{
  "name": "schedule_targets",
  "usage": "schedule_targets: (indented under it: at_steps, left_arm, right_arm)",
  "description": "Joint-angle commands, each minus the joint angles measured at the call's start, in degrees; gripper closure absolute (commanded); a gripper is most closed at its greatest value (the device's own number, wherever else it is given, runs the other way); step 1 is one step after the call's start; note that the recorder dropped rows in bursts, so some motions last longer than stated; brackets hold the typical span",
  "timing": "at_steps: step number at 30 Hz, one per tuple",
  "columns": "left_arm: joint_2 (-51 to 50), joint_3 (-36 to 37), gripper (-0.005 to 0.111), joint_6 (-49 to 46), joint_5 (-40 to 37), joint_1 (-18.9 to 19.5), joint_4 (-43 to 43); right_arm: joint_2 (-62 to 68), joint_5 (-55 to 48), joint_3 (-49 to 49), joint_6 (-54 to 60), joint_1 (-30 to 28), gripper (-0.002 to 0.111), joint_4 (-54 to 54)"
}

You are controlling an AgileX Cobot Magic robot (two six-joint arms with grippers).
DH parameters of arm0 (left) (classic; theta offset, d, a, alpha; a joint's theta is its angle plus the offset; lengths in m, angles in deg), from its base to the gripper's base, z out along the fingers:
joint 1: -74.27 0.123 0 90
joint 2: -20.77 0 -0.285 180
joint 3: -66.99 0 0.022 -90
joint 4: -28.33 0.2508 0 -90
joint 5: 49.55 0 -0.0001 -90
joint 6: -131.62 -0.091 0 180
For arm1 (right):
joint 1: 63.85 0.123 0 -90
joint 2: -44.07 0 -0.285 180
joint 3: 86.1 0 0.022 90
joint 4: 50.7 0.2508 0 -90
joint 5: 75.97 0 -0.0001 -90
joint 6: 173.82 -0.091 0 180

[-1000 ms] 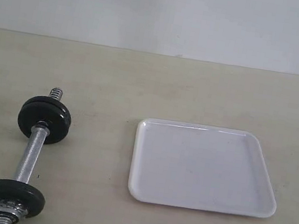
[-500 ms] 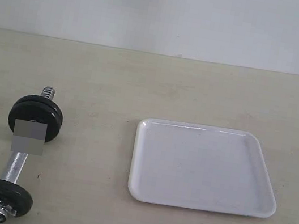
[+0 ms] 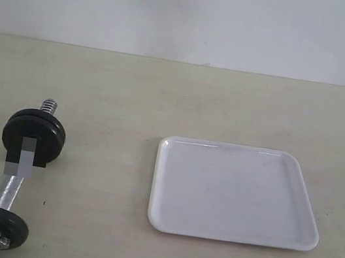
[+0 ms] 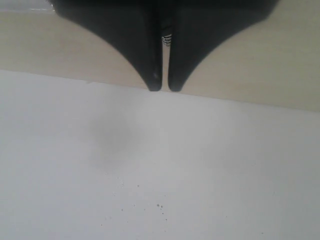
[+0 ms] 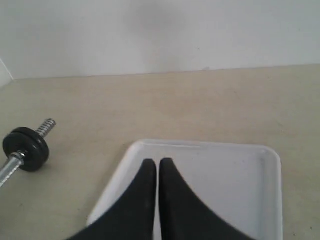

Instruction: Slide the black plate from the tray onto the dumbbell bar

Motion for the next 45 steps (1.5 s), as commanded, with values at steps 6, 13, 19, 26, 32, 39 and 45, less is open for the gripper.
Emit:
schedule_targets:
  at_steps: [6,13,19,26,32,39,45]
  left_arm:
    - [0.23,0.23,0.102,-29.14,-0.55,0.23,-31.91]
    - [0.23,0.23,0.102,-53.51,-0.85,0.23,-63.61]
    - [0.23,0.23,0.102,-57.84,-0.85,0.23,-81.28]
    - [0.23,0.23,0.102,-69.85,-2.74,0.23,-91.04]
    - [0.23,0.23,0.102,-76.83,-13.13,0.23,-90.26]
    - [0.23,0.23,0.102,-79.55,-19.74,0.23,-89.99]
    - [0.23,0.23,0.102,-80.66,-21.19,0.23,-89.06]
  right_arm:
    - [0.04,4.27,-6.3,-1.42,0.0,0.108,0.0]
    - [0.04,4.15,-6.3,2.48,0.0,0.108,-0.1]
    - [0.04,4.15,-6.3,3.21,0.0,0.108,-0.14]
    - [1.85,3.78,-6.3,3.76,0.0,0.108,-0.14]
    - [5.43,3.89,-6.3,3.76,0.0,0.108,-0.14]
    - [7.05,4.53,-6.3,3.8,0.0,0.108,-0.14]
    - [7.04,4.53,-6.3,3.8,0.0,0.108,-0.02]
